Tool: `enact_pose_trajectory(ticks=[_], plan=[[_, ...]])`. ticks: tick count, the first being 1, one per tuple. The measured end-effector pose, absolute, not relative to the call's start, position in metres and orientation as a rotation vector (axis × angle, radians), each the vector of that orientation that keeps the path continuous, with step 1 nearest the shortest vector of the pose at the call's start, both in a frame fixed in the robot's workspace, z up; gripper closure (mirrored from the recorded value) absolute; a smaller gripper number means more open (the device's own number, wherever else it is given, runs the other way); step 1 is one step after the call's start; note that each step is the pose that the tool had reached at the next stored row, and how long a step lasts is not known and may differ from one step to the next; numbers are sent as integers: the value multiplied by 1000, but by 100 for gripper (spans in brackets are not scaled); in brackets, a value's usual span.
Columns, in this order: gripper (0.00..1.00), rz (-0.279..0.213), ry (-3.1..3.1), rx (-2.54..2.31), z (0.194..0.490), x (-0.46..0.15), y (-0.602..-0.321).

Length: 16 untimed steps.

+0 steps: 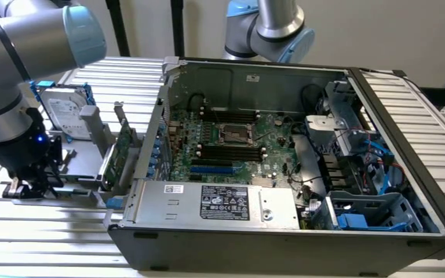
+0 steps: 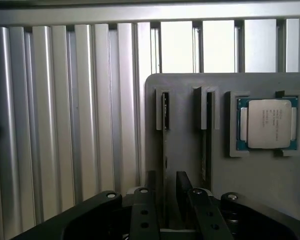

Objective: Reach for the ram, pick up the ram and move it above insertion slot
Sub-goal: 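Pick up the ram and move it above insertion slot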

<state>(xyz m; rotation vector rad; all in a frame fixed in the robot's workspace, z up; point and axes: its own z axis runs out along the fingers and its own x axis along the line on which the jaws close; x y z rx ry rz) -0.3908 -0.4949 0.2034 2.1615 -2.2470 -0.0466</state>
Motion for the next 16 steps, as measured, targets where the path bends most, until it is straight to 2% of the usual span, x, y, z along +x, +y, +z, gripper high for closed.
enact_pose_trajectory(ticks=[12,13,14,15,16], plan=[[69,-51,-2249,2163,196,-391,-494],[71,-51,-2249,2164,196,-391,-494],[78,-51,-2249,2163,196,-391,-494],[78,-51,-2249,2163,196,-391,-494],[84,-51,-2249,2163,196,-391,-494]])
